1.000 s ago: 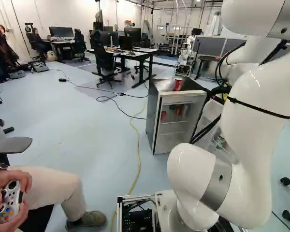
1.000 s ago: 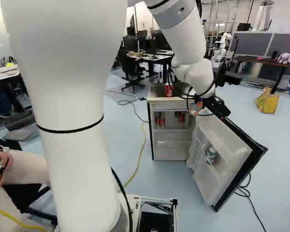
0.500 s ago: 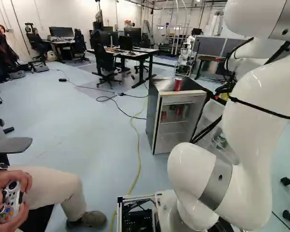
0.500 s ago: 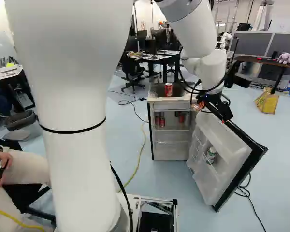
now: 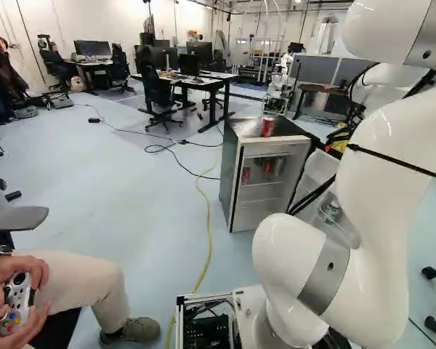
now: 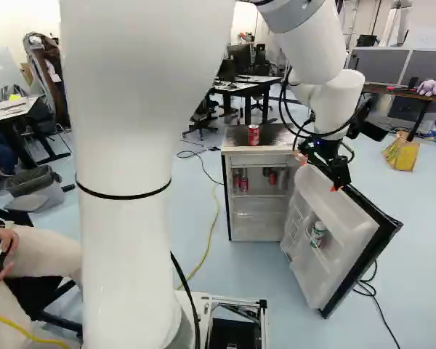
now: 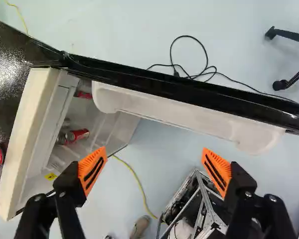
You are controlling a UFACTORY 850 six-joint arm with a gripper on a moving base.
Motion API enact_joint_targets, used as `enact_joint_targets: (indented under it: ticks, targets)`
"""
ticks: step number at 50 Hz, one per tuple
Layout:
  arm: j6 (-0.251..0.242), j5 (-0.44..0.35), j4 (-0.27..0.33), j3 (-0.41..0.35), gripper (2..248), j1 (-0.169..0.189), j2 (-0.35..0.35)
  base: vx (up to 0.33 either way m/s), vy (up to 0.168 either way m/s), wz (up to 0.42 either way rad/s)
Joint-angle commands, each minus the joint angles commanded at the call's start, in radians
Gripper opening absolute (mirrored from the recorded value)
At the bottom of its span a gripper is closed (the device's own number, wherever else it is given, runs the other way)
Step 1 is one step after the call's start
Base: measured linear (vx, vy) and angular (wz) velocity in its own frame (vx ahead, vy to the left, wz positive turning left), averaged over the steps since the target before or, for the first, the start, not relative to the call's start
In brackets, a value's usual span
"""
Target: Grab a drink from the fridge
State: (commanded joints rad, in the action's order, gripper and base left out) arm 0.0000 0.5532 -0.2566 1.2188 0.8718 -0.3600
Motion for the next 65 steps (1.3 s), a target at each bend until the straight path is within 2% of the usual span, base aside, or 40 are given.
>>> enact_joint_targets:
  ticks: [25, 40, 53, 65]
  targets:
    - [0.000, 0.009, -0.002, 0.106, 247, 0.047, -0.081, 0.000, 0.000, 0.000]
    - [0.000, 0.009, -0.002, 0.178, 247, 0.059, -0.132, 0.000, 0.000, 0.000]
    - [0.000, 0.009, -0.002, 0.221, 247, 0.060, -0.140, 0.000, 0.000, 0.000]
    - [0.000, 0.009, -0.002, 0.228, 247, 0.060, -0.120, 0.000, 0.000, 0.000]
